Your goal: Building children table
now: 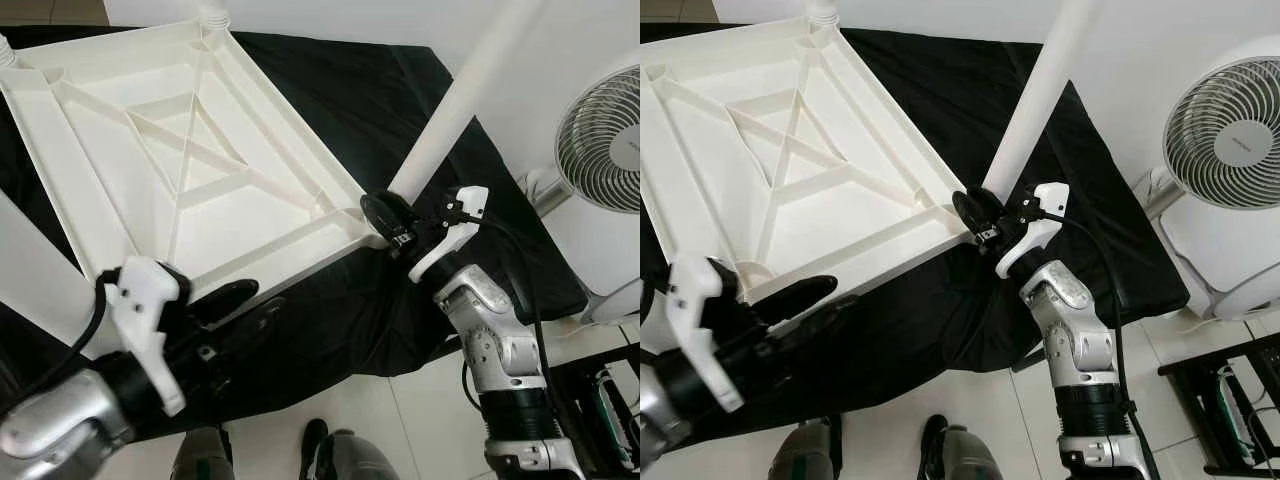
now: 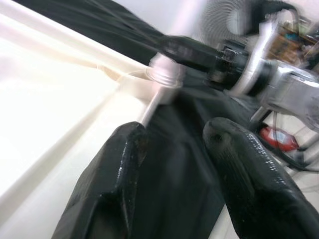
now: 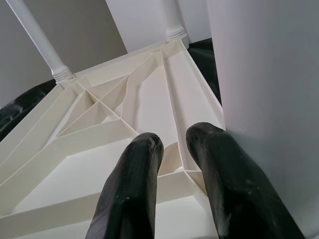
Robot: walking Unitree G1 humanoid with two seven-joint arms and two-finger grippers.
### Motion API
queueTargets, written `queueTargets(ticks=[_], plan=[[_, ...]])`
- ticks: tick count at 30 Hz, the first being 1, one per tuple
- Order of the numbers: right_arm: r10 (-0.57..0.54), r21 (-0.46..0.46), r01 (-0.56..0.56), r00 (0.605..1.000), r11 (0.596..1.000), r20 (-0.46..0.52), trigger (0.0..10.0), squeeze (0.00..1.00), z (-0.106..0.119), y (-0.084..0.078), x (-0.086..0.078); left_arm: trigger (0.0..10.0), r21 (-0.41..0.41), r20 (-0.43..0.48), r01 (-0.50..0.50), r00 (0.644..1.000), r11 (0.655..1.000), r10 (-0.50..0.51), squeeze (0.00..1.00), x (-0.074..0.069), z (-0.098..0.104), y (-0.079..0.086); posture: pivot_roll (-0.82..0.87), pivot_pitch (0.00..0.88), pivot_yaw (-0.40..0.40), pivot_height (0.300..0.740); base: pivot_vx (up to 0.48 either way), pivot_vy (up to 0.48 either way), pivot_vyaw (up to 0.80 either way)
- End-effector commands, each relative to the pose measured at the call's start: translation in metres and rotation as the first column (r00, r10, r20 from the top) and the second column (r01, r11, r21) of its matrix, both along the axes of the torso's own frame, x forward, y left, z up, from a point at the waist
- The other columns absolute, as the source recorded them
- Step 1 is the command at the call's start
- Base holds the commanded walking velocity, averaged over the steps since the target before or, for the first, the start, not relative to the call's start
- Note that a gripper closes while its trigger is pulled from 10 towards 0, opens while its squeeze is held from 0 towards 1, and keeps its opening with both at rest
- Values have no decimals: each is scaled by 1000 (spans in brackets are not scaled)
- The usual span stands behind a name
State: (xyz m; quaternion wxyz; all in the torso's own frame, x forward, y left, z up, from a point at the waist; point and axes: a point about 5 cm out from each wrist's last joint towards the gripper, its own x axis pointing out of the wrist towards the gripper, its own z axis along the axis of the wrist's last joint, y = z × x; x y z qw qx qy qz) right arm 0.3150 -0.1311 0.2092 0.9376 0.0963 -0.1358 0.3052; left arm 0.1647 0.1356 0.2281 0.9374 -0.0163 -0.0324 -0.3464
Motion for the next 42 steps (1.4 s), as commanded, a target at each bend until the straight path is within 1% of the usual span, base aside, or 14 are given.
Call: queueTargets(ticks=[1,2,6,11,14,18,22,32,33,34,36,38,40,42], plan=[[-53,-19,52,998,998,-17,10000,0,-3,-12,4,10000,4,54,-62,997,998,61,0,-3,4,0,229,271,-174,740,0,0,0],[-48,-25,47,999,999,-17,10000,0,-3,-12,6,10000,2,90,-97,991,995,96,0,-4,5,0,229,271,-174,740,0,0,0],[-35,-25,35,999,999,-19,10000,0,-3,-10,10,10000,33,116,-97,989,995,93,0,-7,2,-4,243,277,-181,740,0,0,0],[-8,-35,8,1000,999,-24,10000,0,-6,-5,15,10000,-29,130,-136,982,990,138,0,-12,3,9,261,285,-188,740,0,0,0],[-3,-36,2,1000,999,-25,10000,0,-7,-4,16,10000,-38,141,-146,979,988,150,0,-13,3,9,261,285,-188,740,0,0,0],[57,-41,-58,998,997,-35,10000,0,-9,6,20,10000,-2,158,-107,982,994,106,0,-17,0,7,268,287,-187,740,0,0,0],[167,-67,-169,985,983,-37,10000,0,-10,24,20,10000,47,139,-18,990,999,11,0,-23,-4,4,270,288,-186,740,0,0,0],[222,-63,-223,975,973,-21,10000,0,-6,34,20,10000,46,57,30,998,999,-32,0,-31,-16,2,273,295,-185,740,0,0,0],[222,-63,-223,975,973,-21,10000,0,-6,34,20,10000,46,57,30,998,999,-32,0,-31,-16,2,273,295,-185,740,0,0,0],[275,-82,-277,961,958,-27,10000,0,-10,40,15,10000,44,46,28,998,999,-30,0,-29,-21,2,277,296,-189,740,0,0,0],[275,-82,-277,961,958,-27,10000,0,-10,40,15,10000,44,46,28,998,999,-30,0,-29,-21,2,277,296,-189,740,0,0,0],[365,-110,-367,930,924,-39,10000,0,-17,48,2,10000,16,39,4,999,1000,-4,0,-15,-26,0,271,289,-189,740,0,0,0],[399,-116,-401,916,909,-38,10000,0,-19,52,-6,10000,12,53,-15,998,1000,14,0,-3,-25,-3,261,284,-186,740,0,0,0],[399,-116,-401,916,909,-38,10000,0,-19,52,-6,10000,12,53,-15,998,1000,14,0,-3,-25,-3,261,284,-186,740,0,0,0]])
